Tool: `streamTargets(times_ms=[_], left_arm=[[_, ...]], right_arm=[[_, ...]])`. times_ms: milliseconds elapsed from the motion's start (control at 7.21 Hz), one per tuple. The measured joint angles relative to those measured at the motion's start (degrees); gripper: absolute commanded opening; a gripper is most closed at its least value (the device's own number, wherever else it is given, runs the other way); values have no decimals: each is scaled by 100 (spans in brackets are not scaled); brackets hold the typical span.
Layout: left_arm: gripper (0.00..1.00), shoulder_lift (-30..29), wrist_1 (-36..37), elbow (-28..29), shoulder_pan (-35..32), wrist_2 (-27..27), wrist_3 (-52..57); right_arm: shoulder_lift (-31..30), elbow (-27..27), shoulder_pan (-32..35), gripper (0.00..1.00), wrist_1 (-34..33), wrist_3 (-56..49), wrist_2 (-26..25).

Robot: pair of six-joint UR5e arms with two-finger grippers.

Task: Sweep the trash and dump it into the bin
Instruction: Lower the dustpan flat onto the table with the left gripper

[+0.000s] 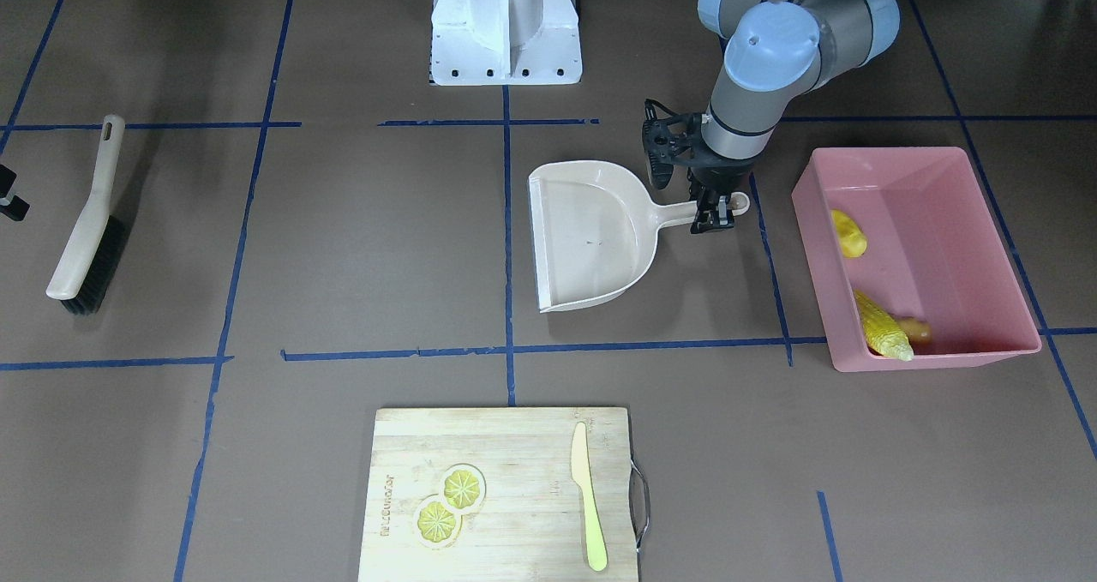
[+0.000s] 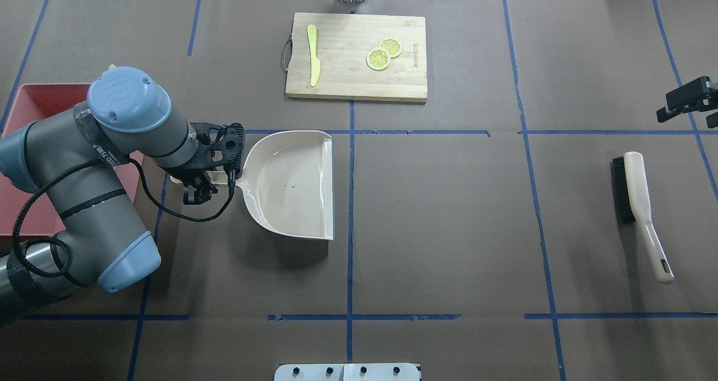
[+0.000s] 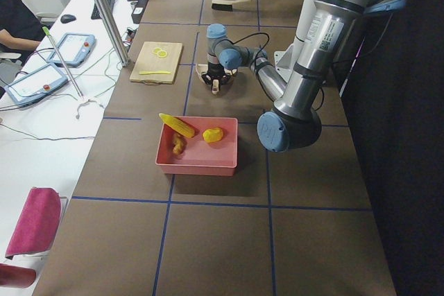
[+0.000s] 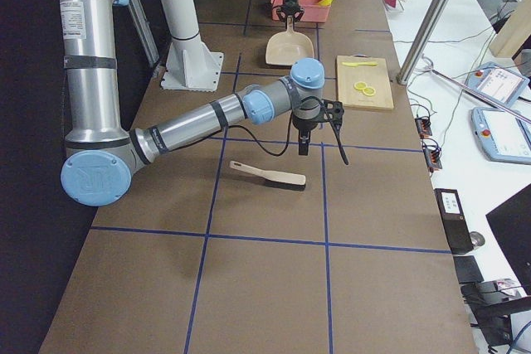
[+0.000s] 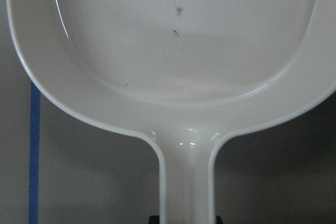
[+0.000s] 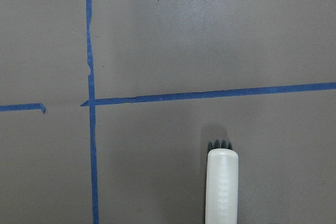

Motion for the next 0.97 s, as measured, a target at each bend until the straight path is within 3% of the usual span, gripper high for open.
streamTargets(times_ms=[694, 833, 972], left_arm=[[0, -40, -21, 148, 186, 4, 263], [4, -64, -8, 180, 222, 5, 245], [28, -77, 1, 192, 241, 5, 235]], right_arm=[[1, 3, 0, 100, 0, 0, 8], [2, -3, 0, 100, 0, 0, 10], [5, -5, 0, 100, 0, 0, 14]])
